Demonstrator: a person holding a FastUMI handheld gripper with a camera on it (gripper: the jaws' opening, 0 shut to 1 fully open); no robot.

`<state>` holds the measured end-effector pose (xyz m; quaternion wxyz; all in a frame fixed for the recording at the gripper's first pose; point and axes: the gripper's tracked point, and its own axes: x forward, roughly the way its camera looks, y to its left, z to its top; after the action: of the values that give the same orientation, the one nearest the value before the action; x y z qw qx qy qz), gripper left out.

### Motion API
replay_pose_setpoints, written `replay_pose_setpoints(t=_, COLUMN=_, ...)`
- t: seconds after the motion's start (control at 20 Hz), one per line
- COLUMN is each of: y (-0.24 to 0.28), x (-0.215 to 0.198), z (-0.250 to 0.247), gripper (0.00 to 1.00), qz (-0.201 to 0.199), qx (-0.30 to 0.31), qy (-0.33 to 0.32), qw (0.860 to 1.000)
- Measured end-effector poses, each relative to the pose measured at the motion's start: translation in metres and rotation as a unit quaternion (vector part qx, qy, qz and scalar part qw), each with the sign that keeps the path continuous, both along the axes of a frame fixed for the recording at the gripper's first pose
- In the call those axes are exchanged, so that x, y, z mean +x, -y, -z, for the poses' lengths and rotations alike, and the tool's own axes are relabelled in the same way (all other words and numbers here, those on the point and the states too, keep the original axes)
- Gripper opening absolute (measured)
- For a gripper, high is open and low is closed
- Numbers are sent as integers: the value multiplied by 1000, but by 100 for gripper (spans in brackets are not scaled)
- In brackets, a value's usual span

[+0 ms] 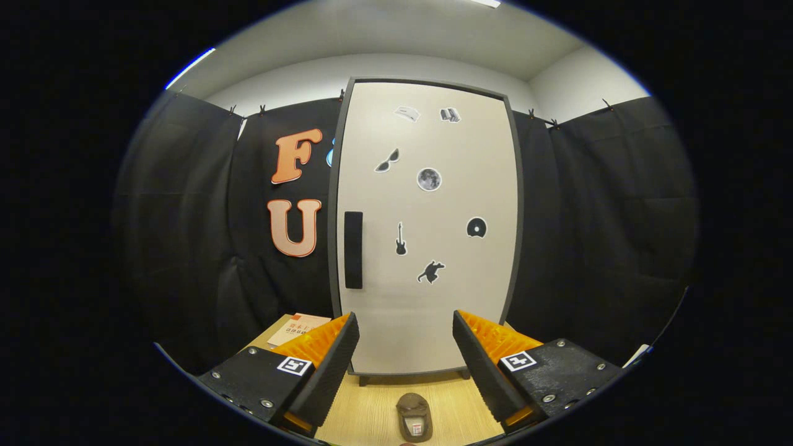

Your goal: Open the shoe cabinet door, grab the shoes and put them into the shoe cabinet, then close the shoe cabinet door.

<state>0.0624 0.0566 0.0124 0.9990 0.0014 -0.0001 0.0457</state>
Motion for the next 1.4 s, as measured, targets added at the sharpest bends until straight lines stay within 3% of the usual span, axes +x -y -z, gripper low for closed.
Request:
replay_pose_setpoints(t=0.75, y=-80, x=113, z=-30, gripper=95, qz=-53, qx=0, qy=21, qw=998)
replay_pose_setpoints(t=1.15, y=-94, x=155, z=-38, gripper=94, qz=-46, qx=18, qy=24, qw=998)
replay_pose_setpoints(t=1.3, y=-95, x=164, z=-40, gripper=86, qz=-39, qx=13, qy=27, qw=999)
replay_pose_setpoints(t=1.4, y=-96, x=169, z=-39, gripper=75, qz=-34, qx=19, qy=25, qw=999)
